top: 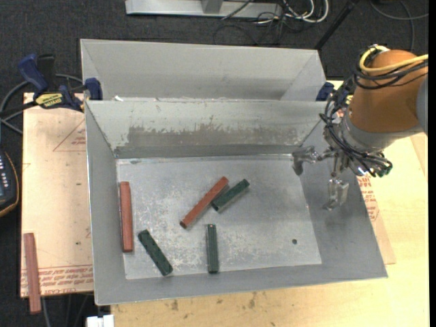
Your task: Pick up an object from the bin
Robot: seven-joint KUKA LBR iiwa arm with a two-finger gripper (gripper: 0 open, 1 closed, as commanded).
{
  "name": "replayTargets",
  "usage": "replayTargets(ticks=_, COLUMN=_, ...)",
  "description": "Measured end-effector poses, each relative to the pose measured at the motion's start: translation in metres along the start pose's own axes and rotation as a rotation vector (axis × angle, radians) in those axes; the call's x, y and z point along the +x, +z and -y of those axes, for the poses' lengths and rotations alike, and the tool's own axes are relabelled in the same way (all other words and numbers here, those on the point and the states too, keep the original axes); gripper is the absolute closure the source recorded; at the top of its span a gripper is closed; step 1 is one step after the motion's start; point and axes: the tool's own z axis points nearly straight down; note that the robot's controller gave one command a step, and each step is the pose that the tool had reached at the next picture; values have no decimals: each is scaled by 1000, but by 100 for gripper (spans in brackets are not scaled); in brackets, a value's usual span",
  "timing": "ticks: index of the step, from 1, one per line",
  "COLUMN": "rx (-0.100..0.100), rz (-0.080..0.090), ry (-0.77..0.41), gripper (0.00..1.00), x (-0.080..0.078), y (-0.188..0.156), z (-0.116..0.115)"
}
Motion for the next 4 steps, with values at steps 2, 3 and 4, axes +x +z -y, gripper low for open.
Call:
replayTargets(ticks=2, rx=-1, rz=3, ry=-97, gripper=0, x=-124, y=40, z=-110)
replayTargets(ticks=3, rx=1, rz=2, ry=103, gripper=0, x=-104, y=87, z=-147)
replayTargets(ticks=4, rx=4, rz=6, ry=103, gripper=100, x=-105, y=85, z=-146)
